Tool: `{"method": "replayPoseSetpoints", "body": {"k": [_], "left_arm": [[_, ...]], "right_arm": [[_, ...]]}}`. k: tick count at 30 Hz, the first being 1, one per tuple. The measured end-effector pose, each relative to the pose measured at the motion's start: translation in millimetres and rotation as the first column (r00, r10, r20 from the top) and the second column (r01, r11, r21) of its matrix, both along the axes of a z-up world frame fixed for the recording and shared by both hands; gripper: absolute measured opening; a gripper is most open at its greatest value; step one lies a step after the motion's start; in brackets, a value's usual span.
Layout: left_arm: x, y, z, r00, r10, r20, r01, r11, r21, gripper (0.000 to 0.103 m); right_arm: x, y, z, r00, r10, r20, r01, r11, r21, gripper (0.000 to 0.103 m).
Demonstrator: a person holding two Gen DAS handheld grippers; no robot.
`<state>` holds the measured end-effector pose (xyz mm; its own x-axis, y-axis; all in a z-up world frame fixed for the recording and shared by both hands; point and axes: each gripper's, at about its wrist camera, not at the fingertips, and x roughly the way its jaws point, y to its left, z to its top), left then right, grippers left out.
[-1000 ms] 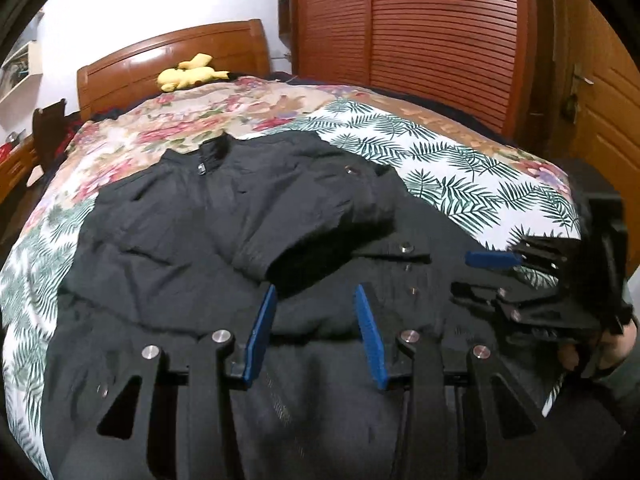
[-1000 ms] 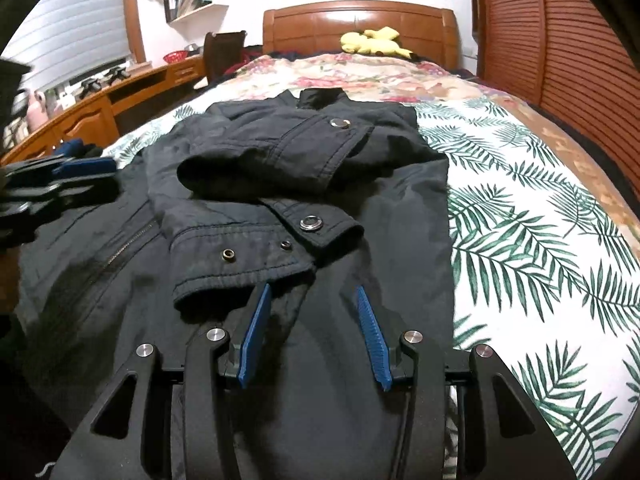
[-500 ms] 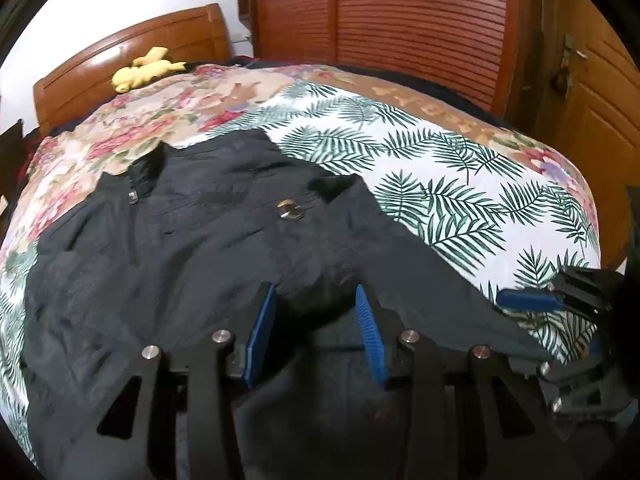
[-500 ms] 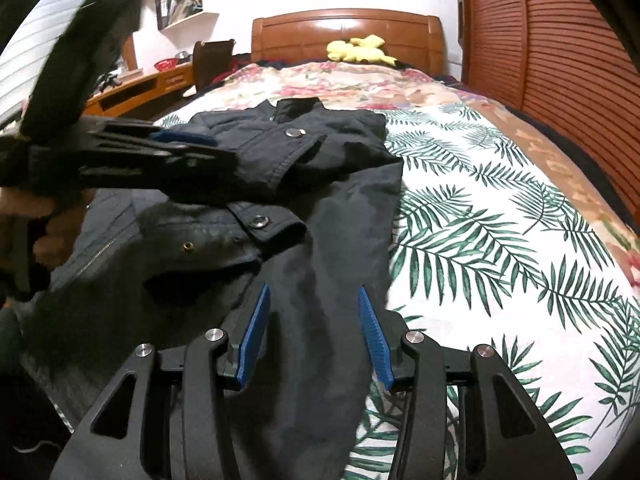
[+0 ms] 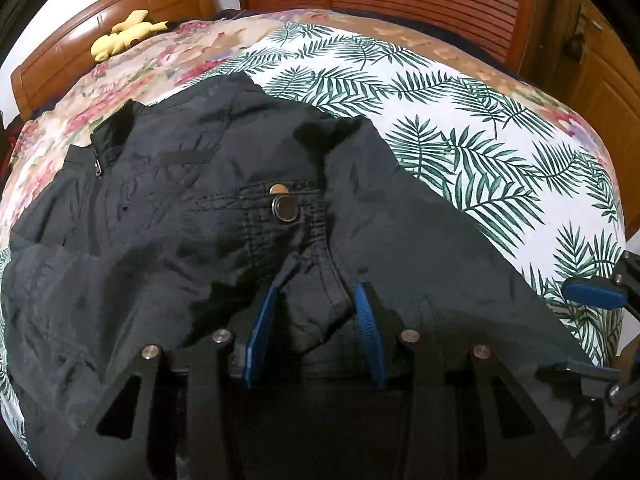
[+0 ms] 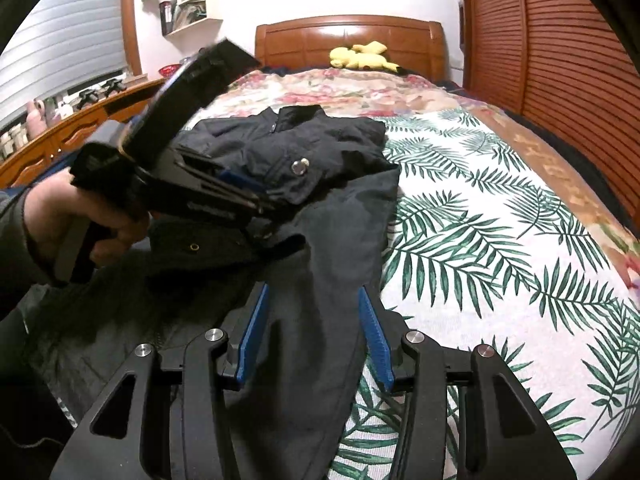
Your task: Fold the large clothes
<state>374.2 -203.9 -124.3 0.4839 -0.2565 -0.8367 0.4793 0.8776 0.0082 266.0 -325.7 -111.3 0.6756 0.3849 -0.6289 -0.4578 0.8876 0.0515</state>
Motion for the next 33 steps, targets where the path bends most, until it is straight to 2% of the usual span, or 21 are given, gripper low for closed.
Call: {"method": "replayPoseSetpoints", "body": {"k": [3,8,13,17,21,26,33], "left_arm": [[-2.5,0.2,0.4,1.000,-0.004,0.018,0.004,1.000,0.010,0.038],[-8.6,7.8,7.6,0.998,0.022,0.061,-0.025,0.998,0.051,0.009],[-23.3,31.6,34.9,0.984,0.058,0.167,-0.066,0.997,0.041,0.007],[-41.4,72.2,72.8,0.954,0.130,0.269,-0.129,0.991,-0.021,0.007],[-58.8,110.9,97.3,0.927,0.188,0.326,-0.180,0.982,-0.055,0.007],[-76.5,150.6,101.9,0.911,0.239,0.337,-0.229,0.971,-0.071,0.007],[-96.1,186.7,75.4,0.912,0.293,0.287,-0.285,0.956,-0.069,0.007]], "right_arm": [[0.1,1.1,1.5,1.000,0.002,0.001,-0.002,1.000,0.001,0.047],[-2.3,6.8,5.3,1.000,0.013,0.015,-0.012,1.000,-0.009,0.047],[0.3,15.7,9.4,1.000,0.010,0.023,-0.010,1.000,-0.009,0.047],[0.4,28.7,12.9,0.999,0.017,0.036,-0.017,1.000,-0.017,0.047],[1.1,43.2,12.2,0.999,0.022,0.042,-0.020,0.999,-0.046,0.047],[2.6,53.5,10.9,0.999,0.020,0.042,-0.018,0.998,-0.064,0.047],[5.1,59.3,7.1,0.999,0.008,0.036,-0.005,0.997,-0.079,0.047]]}}
